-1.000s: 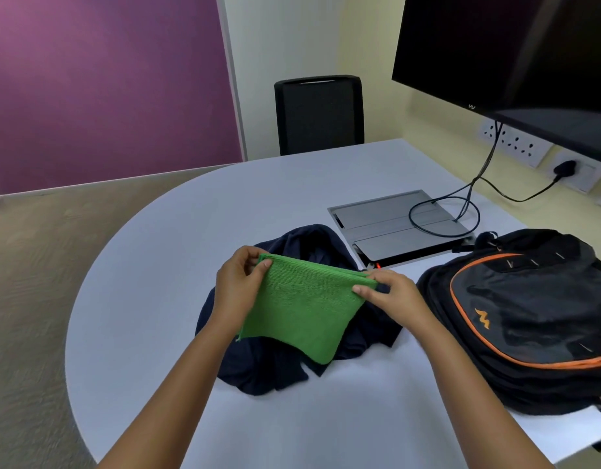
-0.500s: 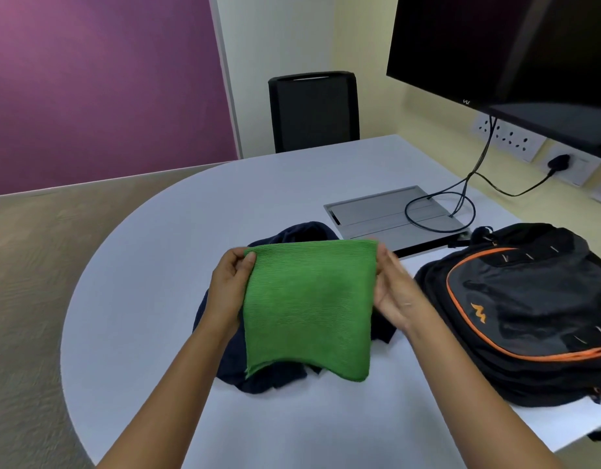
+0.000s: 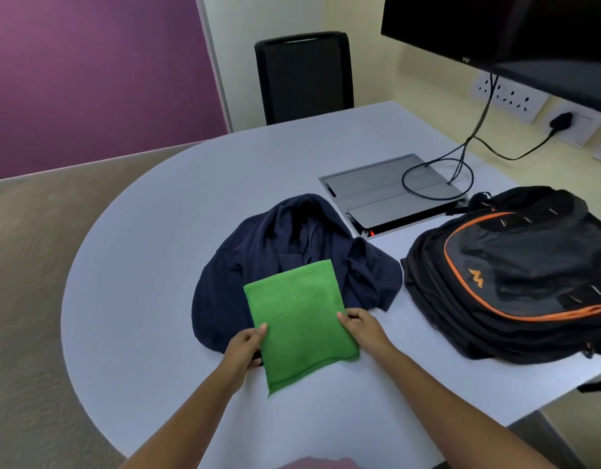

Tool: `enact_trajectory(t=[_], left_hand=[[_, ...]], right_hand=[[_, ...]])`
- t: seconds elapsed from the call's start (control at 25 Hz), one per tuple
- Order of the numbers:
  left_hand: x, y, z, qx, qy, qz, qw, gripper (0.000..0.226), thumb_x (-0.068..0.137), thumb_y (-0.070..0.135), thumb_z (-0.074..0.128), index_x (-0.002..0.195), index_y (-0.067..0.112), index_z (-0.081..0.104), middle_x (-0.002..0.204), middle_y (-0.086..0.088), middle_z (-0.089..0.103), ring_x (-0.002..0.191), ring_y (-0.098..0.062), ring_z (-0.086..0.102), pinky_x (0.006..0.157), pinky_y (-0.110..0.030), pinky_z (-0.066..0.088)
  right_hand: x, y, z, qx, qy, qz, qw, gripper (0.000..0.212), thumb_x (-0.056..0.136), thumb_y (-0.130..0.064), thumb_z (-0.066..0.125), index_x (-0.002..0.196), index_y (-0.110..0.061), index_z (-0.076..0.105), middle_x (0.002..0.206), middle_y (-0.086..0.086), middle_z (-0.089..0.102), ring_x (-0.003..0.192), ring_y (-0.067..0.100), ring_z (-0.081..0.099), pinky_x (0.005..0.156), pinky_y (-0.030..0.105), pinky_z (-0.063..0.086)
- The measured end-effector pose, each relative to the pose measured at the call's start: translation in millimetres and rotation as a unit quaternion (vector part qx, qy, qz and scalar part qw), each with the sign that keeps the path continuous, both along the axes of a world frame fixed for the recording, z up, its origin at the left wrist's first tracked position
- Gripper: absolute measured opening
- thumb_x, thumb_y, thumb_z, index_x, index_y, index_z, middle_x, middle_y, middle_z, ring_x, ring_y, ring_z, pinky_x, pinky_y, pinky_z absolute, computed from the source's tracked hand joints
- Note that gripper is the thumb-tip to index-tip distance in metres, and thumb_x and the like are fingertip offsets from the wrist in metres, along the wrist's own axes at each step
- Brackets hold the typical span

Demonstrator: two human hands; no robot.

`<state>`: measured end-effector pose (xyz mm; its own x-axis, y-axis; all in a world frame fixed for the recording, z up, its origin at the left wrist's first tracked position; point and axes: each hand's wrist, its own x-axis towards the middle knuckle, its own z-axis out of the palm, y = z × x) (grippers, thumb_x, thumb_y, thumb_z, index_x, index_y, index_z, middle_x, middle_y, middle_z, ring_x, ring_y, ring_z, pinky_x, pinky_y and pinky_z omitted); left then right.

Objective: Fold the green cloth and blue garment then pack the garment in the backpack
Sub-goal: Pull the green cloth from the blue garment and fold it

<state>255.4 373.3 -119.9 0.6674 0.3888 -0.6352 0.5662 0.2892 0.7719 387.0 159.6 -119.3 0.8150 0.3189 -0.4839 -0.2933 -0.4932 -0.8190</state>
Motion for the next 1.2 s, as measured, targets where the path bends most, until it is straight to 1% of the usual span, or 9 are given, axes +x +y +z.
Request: enact_trajectory(t=[0.08,0.32,0.52,0.64,0.76,0.84,0.92,1.08,1.2], left_hand=[[5.8,-5.6,3.5,0.007,0.012,0.006,1.0,0.027,0.09,0.03,0.058,0.091,0.003,0.061,0.087,-0.014,0.065,0.074,-0.023,0.061,0.065,-0.031,0.049],[15.6,2.7,33.5,-0.001,-0.025,0.071,0.997,0.022,0.09,0.024,0.059,0.076,0.008,0.061,0.081,-0.011,0.068,0.073,-0.021,0.063,0.062,-0.028,0.05],[22.0,17.6,62.8,0.08,-0.076,0.057,0.992,0.021,0.089,0.023,0.06,0.075,0.008,0.061,0.076,-0.005,0.065,0.068,-0.012,0.058,0.058,-0.019,0.046],[33.2,30.1,79.5,0.135,-0.098,0.065,0.984,0.018,0.086,0.021,0.064,0.072,0.009,0.063,0.079,-0.005,0.065,0.077,-0.017,0.057,0.071,-0.026,0.045],[47.8,36.0,108.0,0.152,-0.163,0.082,0.972,0.011,0.087,0.015,0.063,0.076,0.016,0.066,0.08,0.002,0.067,0.08,-0.011,0.061,0.072,-0.021,0.047],[52.7,39.0,126.4,0.157,-0.212,0.088,0.961,0.012,0.088,0.013,0.06,0.08,0.019,0.065,0.075,0.007,0.065,0.066,0.0,0.059,0.062,-0.016,0.043],[51.5,42.6,128.3,0.159,-0.237,0.075,0.955,0.01,0.089,0.013,0.059,0.083,0.021,0.064,0.079,0.004,0.064,0.068,-0.003,0.059,0.065,-0.02,0.044],[36.0,25.2,83.0,0.169,-0.162,0.029,0.972,0.022,0.068,0.02,0.064,0.089,0.019,0.06,0.089,-0.006,0.062,0.083,-0.017,0.056,0.074,-0.03,0.047],[22.9,2.8,49.6,0.135,-0.103,0.036,0.985,0.02,0.078,0.015,0.069,0.095,0.016,0.058,0.094,-0.003,0.063,0.087,-0.017,0.056,0.072,-0.026,0.043]], right_hand=[[8.3,2.4,3.8,0.002,-0.013,0.016,1.0,0.029,0.085,-0.032,0.067,0.106,-0.014,0.06,0.096,0.005,0.068,0.09,0.017,0.064,0.085,0.029,0.05],[20.0,3.4,29.1,0.092,0.007,-0.026,0.995,0.009,0.086,-0.015,0.065,0.079,-0.009,0.065,0.064,-0.006,0.066,0.052,-0.003,0.06,0.051,0.011,0.046],[26.6,8.2,48.9,0.145,0.009,-0.031,0.989,0.016,0.09,-0.022,0.061,0.08,-0.011,0.067,0.072,-0.004,0.067,0.067,0.003,0.061,0.067,0.017,0.05],[38.1,18.2,69.8,0.118,-0.058,-0.032,0.991,0.017,0.089,-0.02,0.062,0.075,-0.013,0.065,0.062,-0.006,0.057,0.053,0.001,0.051,0.052,0.008,0.043],[50.5,32.6,98.3,0.179,-0.027,-0.067,0.981,0.007,0.091,-0.018,0.059,0.087,-0.013,0.062,0.075,-0.001,0.062,0.052,0.0,0.062,0.048,0.011,0.048],[55.7,37.7,117.2,0.25,-0.012,-0.088,0.964,0.005,0.092,-0.016,0.058,0.088,-0.013,0.06,0.084,0.001,0.065,0.065,0.004,0.069,0.057,0.016,0.055],[56.2,36.5,126.5,0.296,-0.014,-0.095,0.95,0.009,0.092,-0.016,0.056,0.084,-0.012,0.058,0.088,0.004,0.067,0.076,0.011,0.07,0.068,0.021,0.058],[41.9,29.1,90.7,0.142,0.045,-0.07,0.986,0.024,0.088,-0.037,0.061,0.083,-0.013,0.058,0.089,0.001,0.066,0.079,0.016,0.068,0.068,0.034,0.058],[25.6,27.1,47.3,0.043,0.056,-0.07,0.995,0.033,0.083,-0.043,0.065,0.068,-0.015,0.056,0.081,0.005,0.058,0.076,0.019,0.059,0.054,0.024,0.055]])
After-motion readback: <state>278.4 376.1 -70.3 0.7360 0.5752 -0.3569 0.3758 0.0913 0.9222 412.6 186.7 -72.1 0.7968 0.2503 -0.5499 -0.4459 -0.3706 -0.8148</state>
